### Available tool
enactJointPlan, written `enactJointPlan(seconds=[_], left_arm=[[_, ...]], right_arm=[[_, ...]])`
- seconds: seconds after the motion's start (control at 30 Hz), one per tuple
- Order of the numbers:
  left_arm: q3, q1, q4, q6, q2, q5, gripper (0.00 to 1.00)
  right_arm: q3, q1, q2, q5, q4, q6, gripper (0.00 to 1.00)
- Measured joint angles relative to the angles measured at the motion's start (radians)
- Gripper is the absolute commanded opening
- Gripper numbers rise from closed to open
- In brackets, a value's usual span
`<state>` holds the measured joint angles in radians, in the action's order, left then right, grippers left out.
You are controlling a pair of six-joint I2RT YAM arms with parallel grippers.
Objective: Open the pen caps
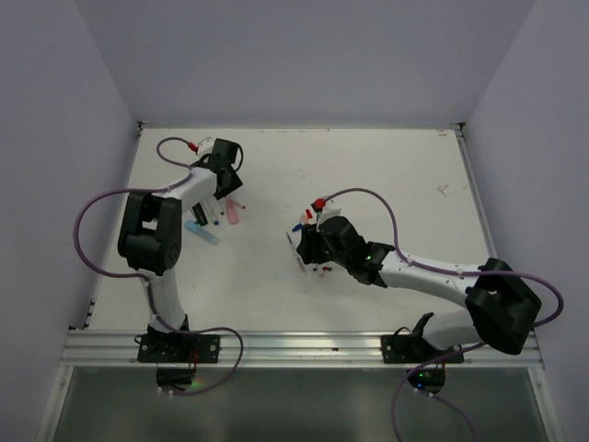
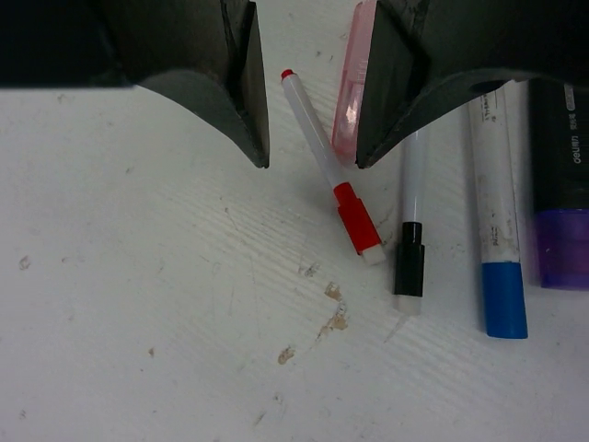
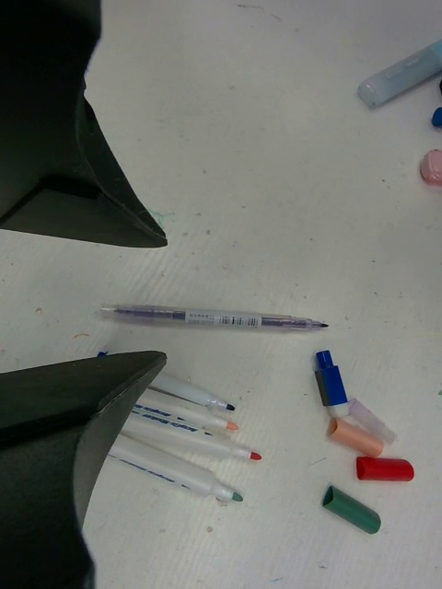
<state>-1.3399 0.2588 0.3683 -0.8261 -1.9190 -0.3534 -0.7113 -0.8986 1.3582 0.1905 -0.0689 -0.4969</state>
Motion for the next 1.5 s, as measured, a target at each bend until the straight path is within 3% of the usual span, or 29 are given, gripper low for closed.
enactJointPlan(seconds=[0.6,0.7,0.93,1.03,1.27,1.5], left_arm=[[-0.127,-0.05,0.06,0.034,-0.169,-0.016,0.41],[-0.158,-0.05,0.06,0.042,-0.191,-0.017,0.34],[-0.172,-0.056,0.029,0.041,-0.202,0.032,0.04],[-0.155,-0.056,-0.009,0.04,-0.194,0.076,0.0],[0.015,-0.05,-0.101,0.021,-0.061,0.243,0.0],[0.248,0.021,-0.28,-0.003,0.245,0.372,0.0]], right_arm=[[0.0,0.0,0.0,-0.001,-0.008,0.001,0.53],[0.0,0.0,0.0,-0.001,-0.008,0.001,0.53],[0.0,0.0,0.0,-0.001,-0.009,0.001,0.53],[0.0,0.0,0.0,-0.002,-0.014,0.002,0.55],[-0.002,0.0,0.011,-0.027,-0.043,0.008,0.71],[-0.065,0.0,0.072,-0.051,-0.079,0.008,0.83]])
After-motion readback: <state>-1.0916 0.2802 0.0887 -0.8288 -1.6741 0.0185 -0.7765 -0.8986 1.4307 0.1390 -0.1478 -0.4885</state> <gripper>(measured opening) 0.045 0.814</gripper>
